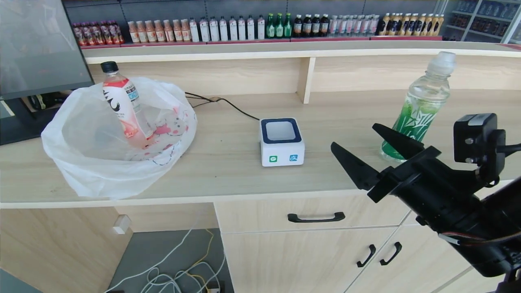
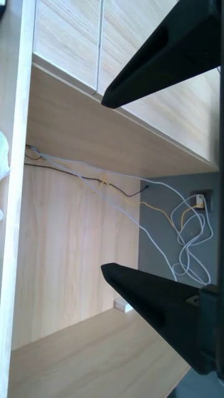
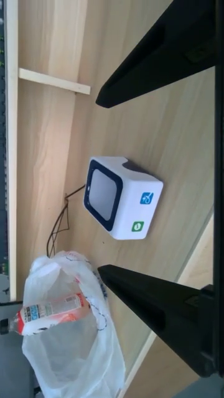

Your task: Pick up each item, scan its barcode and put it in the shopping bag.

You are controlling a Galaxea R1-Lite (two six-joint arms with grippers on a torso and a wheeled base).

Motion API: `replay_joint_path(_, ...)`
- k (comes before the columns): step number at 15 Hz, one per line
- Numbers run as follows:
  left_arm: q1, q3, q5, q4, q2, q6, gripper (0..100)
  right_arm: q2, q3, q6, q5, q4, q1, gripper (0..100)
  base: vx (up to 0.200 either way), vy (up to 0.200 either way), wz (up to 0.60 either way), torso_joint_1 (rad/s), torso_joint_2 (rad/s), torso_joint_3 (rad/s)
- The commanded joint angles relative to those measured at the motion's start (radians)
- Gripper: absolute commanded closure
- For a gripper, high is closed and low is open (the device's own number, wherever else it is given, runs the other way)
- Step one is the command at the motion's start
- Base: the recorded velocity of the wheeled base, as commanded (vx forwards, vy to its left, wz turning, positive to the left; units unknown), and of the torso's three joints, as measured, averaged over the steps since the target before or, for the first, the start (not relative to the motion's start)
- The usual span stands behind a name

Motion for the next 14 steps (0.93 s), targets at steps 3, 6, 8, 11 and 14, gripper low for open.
replay_joint_path(3, 0.000, 0.000, 0.000, 0.000, 0.000, 0.000, 0, 0.007, 0.003, -0.002, 0.000, -0.001, 0.001, 0, 0.000, -0.200, 0.00, -0.002, 0.00, 0.002)
replay_joint_path(6, 0.000, 0.000, 0.000, 0.000, 0.000, 0.000, 0, 0.011, 0.000, 0.000, 0.000, -0.001, 0.001, 0, 0.000, -0.200, 0.00, 0.004, 0.00, 0.002)
replay_joint_path(8, 0.000, 0.000, 0.000, 0.000, 0.000, 0.000, 0, 0.010, 0.003, -0.002, 0.000, -0.001, 0.001, 0, 0.000, -0.200, 0.00, 0.002, 0.01, 0.005)
replay_joint_path(11, 0.000, 0.000, 0.000, 0.000, 0.000, 0.000, 0, 0.008, 0.013, -0.002, 0.000, -0.001, 0.001, 0, 0.000, -0.200, 0.00, 0.004, 0.00, 0.002)
replay_joint_path(14, 0.000, 0.000, 0.000, 0.000, 0.000, 0.001, 0, 0.010, 0.013, -0.002, 0.000, -0.001, 0.001, 0, 0.000, -0.067, 0.00, -0.001, 0.00, -0.001)
